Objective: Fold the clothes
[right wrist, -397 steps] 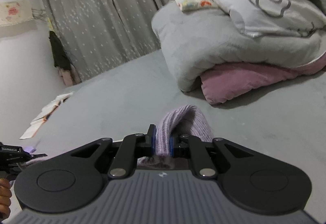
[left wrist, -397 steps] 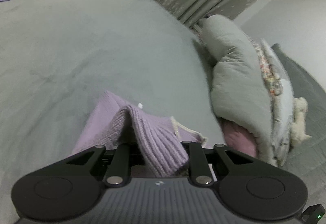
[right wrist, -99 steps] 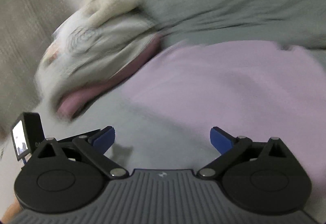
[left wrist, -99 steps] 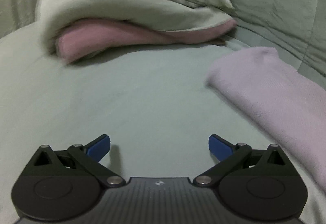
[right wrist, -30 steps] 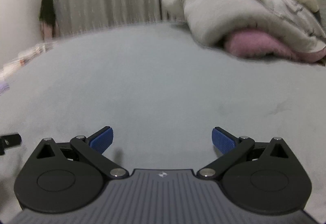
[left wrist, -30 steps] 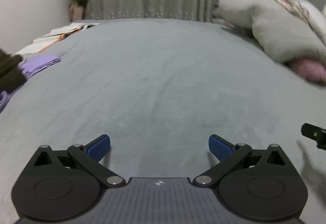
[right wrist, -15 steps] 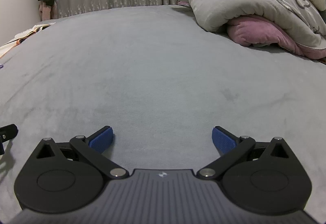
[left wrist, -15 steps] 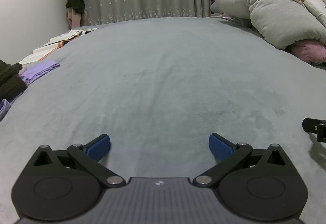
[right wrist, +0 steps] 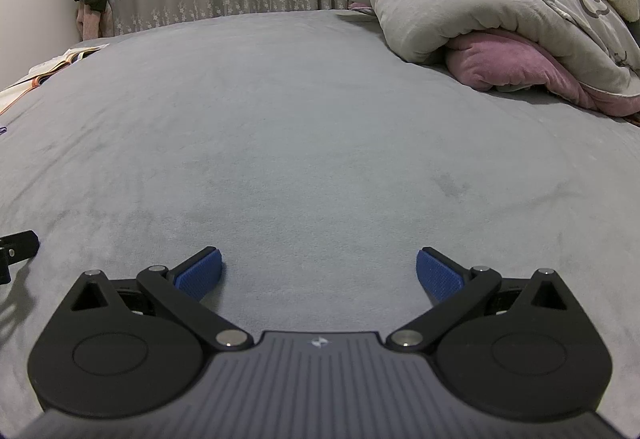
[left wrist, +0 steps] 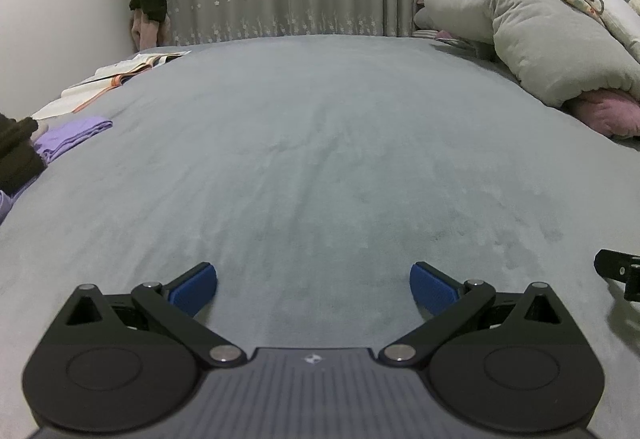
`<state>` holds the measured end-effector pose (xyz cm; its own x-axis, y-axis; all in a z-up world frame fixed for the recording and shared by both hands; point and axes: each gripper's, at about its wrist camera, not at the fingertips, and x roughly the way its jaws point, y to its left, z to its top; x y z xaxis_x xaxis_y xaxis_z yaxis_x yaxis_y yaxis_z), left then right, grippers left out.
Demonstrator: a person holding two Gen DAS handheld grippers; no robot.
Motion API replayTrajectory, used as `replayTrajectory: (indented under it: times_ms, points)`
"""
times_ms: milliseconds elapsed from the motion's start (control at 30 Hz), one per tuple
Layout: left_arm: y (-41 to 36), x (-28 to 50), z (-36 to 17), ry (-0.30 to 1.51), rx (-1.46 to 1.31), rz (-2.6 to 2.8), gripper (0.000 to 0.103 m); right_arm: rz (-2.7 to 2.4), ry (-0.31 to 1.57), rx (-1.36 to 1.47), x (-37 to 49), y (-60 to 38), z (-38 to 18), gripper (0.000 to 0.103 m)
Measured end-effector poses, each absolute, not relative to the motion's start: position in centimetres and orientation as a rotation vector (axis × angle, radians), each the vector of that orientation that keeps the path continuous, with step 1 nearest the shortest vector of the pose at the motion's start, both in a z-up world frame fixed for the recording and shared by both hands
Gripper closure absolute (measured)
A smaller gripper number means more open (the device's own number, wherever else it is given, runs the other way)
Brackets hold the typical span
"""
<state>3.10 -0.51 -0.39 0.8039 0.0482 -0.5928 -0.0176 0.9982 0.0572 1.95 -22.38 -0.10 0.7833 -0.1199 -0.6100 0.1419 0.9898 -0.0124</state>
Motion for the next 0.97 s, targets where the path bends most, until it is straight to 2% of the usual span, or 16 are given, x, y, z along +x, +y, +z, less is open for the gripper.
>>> replayTrajectory:
  times_ms: [967]
  points:
    - [-0.66,3.24,-0.59,0.625,0.03,0.04,0.0,-0.137,0.653,0.034,2.56,-23.1,-0.03,0.0]
